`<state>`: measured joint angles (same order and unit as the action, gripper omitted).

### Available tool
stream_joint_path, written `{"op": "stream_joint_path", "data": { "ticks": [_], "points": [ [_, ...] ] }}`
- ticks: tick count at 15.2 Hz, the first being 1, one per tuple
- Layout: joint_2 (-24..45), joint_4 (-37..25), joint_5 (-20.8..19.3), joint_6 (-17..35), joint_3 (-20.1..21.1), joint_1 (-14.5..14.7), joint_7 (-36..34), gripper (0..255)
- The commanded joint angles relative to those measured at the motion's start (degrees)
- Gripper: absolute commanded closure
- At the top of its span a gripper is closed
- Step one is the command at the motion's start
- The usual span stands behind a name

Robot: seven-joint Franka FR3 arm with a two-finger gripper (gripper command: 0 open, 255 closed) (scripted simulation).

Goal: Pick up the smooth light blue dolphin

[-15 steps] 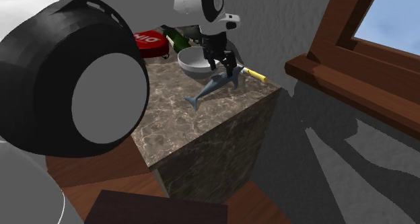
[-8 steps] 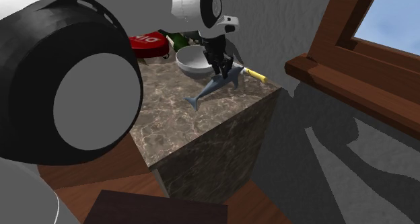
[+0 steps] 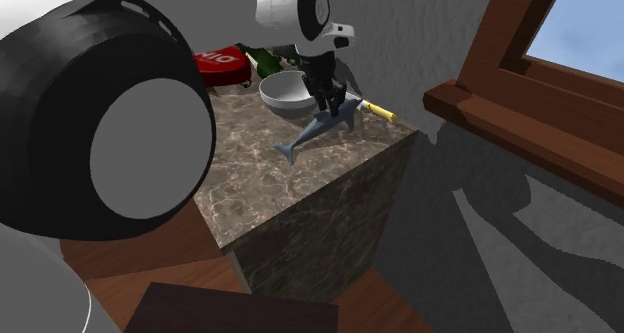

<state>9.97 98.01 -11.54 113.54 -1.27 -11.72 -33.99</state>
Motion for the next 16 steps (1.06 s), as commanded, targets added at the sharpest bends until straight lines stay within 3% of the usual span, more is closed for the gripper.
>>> {"op": "stream_joint_path", "data": {
  "ticks": [1, 16],
  "points": [
    [1.54, -0.96, 0.43, -2.7, 0.11, 0.06, 0.48, 255],
    [1.18, -10.54, 0.93, -12.51, 0.2, 0.23, 2.17, 255]
  ]
}}
